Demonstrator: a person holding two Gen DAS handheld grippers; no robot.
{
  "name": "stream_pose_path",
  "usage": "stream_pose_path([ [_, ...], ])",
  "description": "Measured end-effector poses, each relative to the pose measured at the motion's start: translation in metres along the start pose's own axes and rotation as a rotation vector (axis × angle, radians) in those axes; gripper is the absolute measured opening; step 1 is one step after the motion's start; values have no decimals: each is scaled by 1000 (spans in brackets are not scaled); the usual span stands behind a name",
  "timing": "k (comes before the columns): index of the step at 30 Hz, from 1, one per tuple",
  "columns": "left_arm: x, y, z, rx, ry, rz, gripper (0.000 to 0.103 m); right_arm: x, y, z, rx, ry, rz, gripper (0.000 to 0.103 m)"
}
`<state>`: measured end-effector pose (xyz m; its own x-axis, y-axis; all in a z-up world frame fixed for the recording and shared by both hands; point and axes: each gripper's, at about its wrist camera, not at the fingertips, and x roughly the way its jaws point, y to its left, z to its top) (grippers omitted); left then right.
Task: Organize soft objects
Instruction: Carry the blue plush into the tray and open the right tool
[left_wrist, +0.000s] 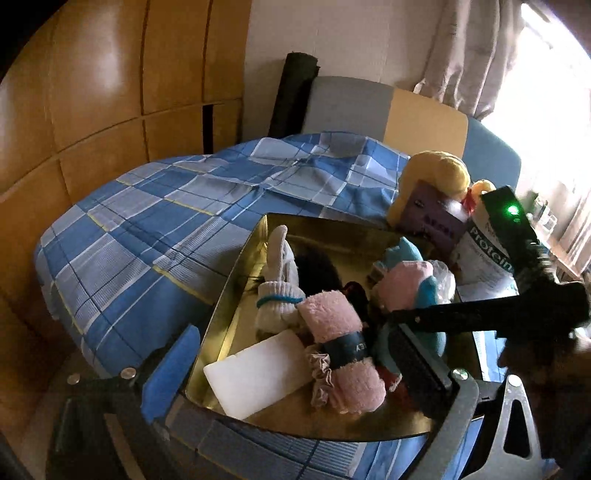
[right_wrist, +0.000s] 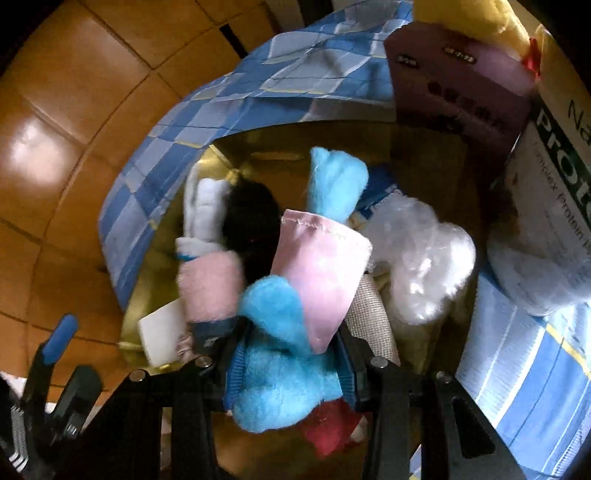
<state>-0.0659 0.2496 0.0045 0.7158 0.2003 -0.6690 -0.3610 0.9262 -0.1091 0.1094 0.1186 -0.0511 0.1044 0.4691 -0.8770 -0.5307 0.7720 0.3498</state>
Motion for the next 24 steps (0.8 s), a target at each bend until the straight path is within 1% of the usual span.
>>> stream_pose_path([
  [2, -1, -2, 0, 7, -6, 0, 103, 9, 2, 5, -8, -10, -44, 42],
  [3, -2, -4, 0, 11, -8, 1, 103, 11, 1, 6, -7, -19, -53, 42],
  [6, -2, -7, 0, 23, -11, 8, 103, 11, -2, 6, 5, -41, -63, 41],
  [10, 0, -10, 0, 36, -6, 21, 103, 6, 2, 0, -27, -67, -86, 42],
  [14, 1, -12, -1, 39, -6, 27, 103, 1, 5, -3, -28, -102, -86, 47],
  [17, 3, -14, -1, 52, -2, 53, 103, -5, 8, -6, -28, -132, -93, 50],
  [20, 3, -15, -3, 56, 2, 57, 103, -14, 11, -11, -39, -171, -117, 52],
  [22, 3, -17, -4, 56, 1, 64, 103, -22, 14, -14, -48, -205, -128, 57],
  [24, 2, -18, -4, 60, -5, 69, 103, -33, 15, -18, -58, -245, -130, 67],
])
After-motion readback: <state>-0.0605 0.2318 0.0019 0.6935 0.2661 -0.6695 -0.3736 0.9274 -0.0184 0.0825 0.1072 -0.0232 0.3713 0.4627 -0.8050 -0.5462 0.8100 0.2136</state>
